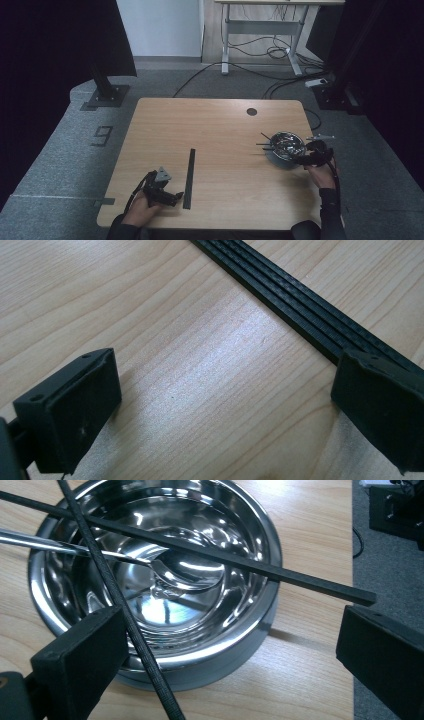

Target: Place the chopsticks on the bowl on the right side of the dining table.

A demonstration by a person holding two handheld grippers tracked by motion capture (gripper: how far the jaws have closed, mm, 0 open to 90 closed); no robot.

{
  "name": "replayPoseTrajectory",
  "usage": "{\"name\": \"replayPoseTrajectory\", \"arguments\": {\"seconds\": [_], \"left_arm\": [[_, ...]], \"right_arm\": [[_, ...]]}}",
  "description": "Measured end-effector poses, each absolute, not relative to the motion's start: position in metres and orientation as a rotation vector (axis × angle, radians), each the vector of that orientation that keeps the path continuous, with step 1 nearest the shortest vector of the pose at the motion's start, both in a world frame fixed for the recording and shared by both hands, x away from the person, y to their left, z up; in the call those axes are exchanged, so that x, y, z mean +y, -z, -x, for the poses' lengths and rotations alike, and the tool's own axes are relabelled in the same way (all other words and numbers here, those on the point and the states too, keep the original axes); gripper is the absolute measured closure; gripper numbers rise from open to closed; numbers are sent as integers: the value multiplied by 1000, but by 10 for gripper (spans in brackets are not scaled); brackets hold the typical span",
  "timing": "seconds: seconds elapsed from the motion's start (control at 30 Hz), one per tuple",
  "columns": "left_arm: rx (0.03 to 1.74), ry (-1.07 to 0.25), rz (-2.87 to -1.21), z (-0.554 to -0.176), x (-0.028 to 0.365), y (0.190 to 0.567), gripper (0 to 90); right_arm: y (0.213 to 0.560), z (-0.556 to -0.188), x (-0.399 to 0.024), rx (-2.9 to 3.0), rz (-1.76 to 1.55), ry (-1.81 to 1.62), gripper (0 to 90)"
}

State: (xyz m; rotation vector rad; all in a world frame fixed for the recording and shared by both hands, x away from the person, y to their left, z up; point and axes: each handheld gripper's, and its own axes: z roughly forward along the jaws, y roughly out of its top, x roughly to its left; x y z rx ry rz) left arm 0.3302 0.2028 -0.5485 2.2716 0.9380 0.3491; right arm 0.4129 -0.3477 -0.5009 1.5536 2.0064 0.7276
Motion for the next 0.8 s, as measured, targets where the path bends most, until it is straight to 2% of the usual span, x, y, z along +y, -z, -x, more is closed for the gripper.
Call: {"name": "replayPoseTrajectory", "arguments": {"seconds": [0.8], "left_arm": [[941,-350,-2270,-330,202,549,0]], "right_arm": [[504,-423,-360,1918,-1556,-676,26]]}}
